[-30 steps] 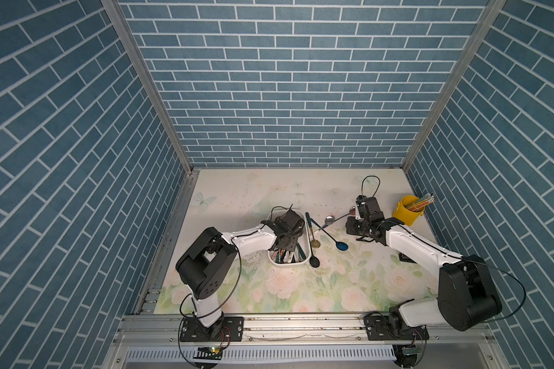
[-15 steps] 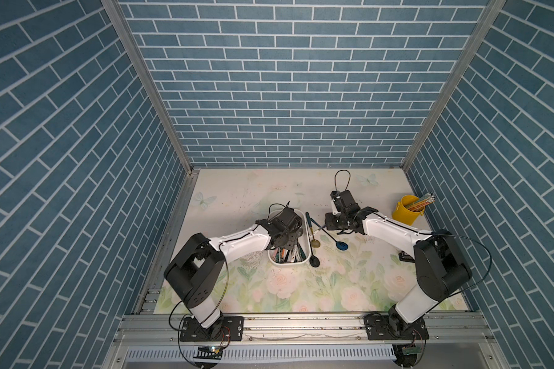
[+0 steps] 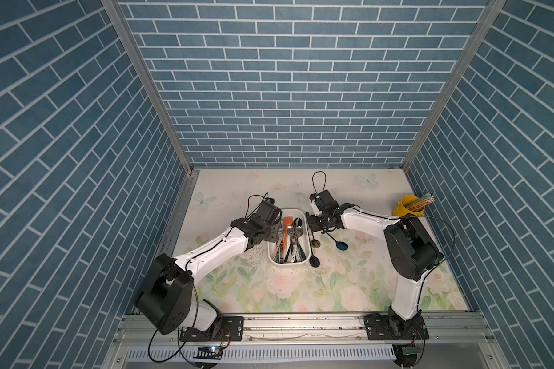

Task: Put the spoon into the storage box
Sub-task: Pick up the spoon from the center of the board.

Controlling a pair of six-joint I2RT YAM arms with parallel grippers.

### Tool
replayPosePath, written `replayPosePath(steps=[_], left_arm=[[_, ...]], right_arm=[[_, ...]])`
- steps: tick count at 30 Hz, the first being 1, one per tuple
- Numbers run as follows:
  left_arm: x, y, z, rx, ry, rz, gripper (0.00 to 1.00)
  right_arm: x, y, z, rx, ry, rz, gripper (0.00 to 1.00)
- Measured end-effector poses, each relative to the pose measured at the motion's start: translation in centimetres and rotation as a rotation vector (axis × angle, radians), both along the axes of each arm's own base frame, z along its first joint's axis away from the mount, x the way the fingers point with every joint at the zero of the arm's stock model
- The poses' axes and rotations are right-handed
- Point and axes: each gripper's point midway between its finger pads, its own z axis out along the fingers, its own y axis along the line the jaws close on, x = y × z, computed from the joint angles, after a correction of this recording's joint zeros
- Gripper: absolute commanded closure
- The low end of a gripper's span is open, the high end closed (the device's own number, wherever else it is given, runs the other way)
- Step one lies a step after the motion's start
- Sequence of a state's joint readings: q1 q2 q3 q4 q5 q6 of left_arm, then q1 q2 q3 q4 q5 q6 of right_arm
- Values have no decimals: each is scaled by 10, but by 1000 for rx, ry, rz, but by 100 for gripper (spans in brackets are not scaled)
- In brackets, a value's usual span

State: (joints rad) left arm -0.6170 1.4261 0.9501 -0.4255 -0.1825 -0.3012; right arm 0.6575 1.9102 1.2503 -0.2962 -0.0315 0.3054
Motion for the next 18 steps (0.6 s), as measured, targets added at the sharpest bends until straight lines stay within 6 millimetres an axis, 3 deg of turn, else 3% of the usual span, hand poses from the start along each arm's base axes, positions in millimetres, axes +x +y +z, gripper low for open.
replayPosePath(steps=[10, 18], left_arm=[[-2, 6, 1, 12, 0, -2, 48], [-2, 8, -2, 25, 4, -11, 47]], right_arm=[[-3, 6, -21, -29, 30, 21, 67], [-2, 9, -23, -45, 17, 44, 77]])
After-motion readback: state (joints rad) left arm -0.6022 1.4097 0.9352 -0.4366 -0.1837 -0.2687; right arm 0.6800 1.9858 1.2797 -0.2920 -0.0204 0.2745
